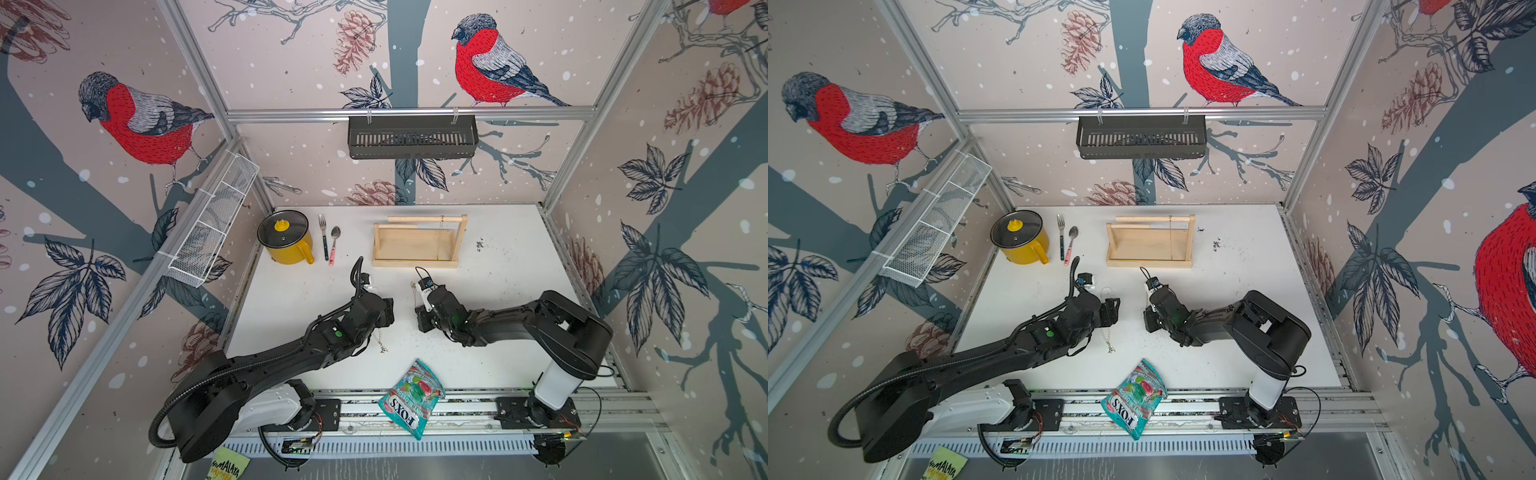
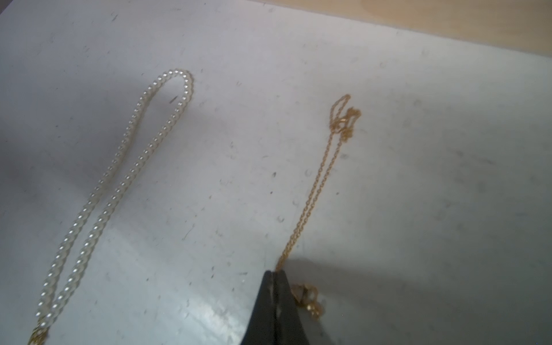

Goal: Take the necklace off the jewelry display stand
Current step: Adjust the necklace at the center of the board.

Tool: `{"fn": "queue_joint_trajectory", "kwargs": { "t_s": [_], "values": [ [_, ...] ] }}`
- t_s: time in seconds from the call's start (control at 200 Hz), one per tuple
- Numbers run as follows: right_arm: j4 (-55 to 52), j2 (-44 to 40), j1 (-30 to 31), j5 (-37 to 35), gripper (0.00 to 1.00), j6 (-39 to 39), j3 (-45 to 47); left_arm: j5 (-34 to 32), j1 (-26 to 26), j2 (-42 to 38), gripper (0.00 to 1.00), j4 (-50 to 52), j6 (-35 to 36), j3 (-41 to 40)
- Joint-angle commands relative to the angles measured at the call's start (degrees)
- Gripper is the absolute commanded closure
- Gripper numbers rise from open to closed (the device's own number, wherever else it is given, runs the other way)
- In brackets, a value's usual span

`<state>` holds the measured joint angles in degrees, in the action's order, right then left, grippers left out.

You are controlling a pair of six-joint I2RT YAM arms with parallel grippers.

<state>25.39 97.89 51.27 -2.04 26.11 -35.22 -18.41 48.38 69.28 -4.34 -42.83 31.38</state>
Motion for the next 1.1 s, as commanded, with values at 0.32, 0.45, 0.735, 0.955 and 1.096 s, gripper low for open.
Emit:
{"fn": "queue_joint_trajectory", "kwargs": {
  "t_s": [0.32,0.45,0.735,0.955,1.096],
  "values": [
    [-5.1,-12.1,6.0,-4.6,0.96,12.0,10.4,12.6,-0.1,13.5,0.43,1.3,-0.4,8.2],
    [-5.4,-16.5,7.0,-4.5,0.96,13.8,13.0,14.1,-0.1,15.6,0.44,0.4,-1.1,9.1],
    [-5.2,-20.4,10.4,-4.7,0.95,17.4,16.1,14.4,-0.1,19.5,0.46,1.1,-0.8,12.2],
    [-8.9,-24.0,13.8,-6.9,0.91,19.1,15.3,12.3,-0.1,19.3,0.46,1.6,-0.8,12.7],
    [-13.9,-29.6,14.1,-9.4,0.66,18.9,13.8,11.1,-0.2,18.6,0.45,2.1,-0.7,12.8]
  ]
}}
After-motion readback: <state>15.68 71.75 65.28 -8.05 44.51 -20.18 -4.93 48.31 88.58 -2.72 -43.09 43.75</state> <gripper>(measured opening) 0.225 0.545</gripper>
